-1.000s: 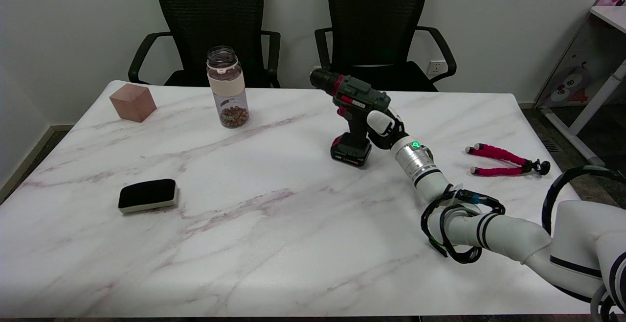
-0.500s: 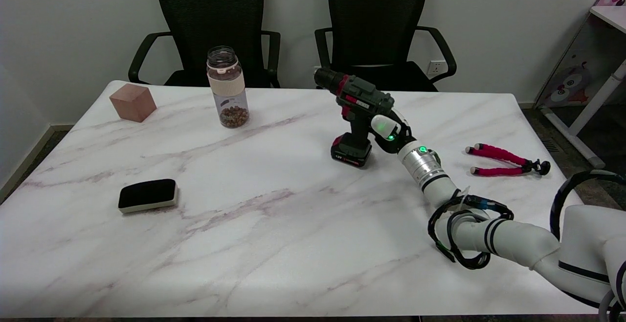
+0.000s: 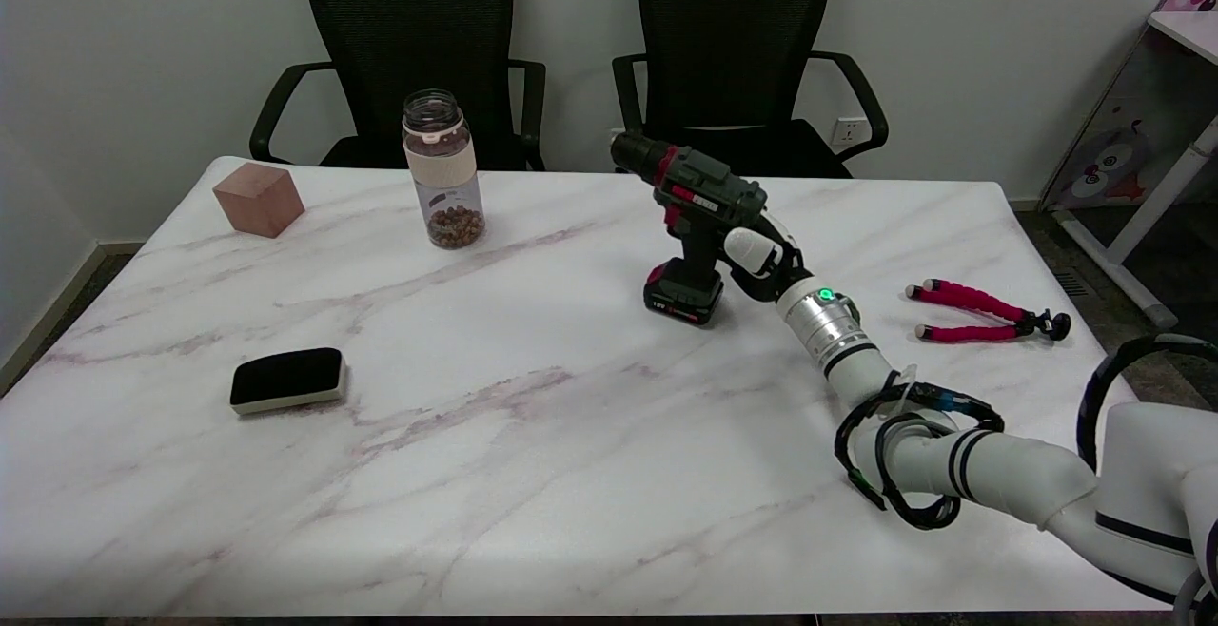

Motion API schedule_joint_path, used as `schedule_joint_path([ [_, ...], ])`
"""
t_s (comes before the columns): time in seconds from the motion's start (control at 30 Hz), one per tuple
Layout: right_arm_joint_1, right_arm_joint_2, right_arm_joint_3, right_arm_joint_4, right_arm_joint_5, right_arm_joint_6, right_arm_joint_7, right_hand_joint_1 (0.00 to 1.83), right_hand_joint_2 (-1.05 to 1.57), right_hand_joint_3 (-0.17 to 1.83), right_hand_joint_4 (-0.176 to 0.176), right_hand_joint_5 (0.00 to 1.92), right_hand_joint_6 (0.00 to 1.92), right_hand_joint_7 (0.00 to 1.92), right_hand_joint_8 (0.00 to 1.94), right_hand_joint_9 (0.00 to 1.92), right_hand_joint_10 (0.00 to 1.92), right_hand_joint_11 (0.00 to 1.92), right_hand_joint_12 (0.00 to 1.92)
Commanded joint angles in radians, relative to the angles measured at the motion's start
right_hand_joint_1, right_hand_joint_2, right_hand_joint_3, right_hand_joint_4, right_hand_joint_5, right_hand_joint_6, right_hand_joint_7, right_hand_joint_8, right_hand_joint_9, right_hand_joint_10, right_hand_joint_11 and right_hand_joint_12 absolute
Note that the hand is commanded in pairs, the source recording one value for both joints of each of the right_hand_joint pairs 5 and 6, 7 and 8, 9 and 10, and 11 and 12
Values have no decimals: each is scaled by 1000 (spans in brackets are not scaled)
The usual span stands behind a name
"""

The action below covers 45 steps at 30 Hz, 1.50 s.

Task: Pick up the power screwdriver.

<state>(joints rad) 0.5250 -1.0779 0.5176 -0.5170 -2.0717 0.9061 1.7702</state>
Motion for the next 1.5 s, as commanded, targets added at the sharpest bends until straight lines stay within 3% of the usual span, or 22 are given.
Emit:
schedule_joint_path([
  [0.03,-13,6,-8,-42,-5,14,-2,908,-431,621,145,181,181,181,181,373,373,424,424],
  [0.8,-14,-4,-3,-44,-14,9,-2,905,-406,601,153,195,195,195,195,365,365,405,405],
  [1.07,-14,-4,2,-43,-8,0,-2,911,-303,589,153,280,280,280,280,411,411,578,578],
  [1.27,-10,-4,4,-37,-7,-1,-2,921,-179,595,158,394,394,394,394,531,531,858,858],
  [1.5,-9,-4,12,-35,-7,-13,-2,928,-99,602,149,481,481,481,481,591,591,929,929],
])
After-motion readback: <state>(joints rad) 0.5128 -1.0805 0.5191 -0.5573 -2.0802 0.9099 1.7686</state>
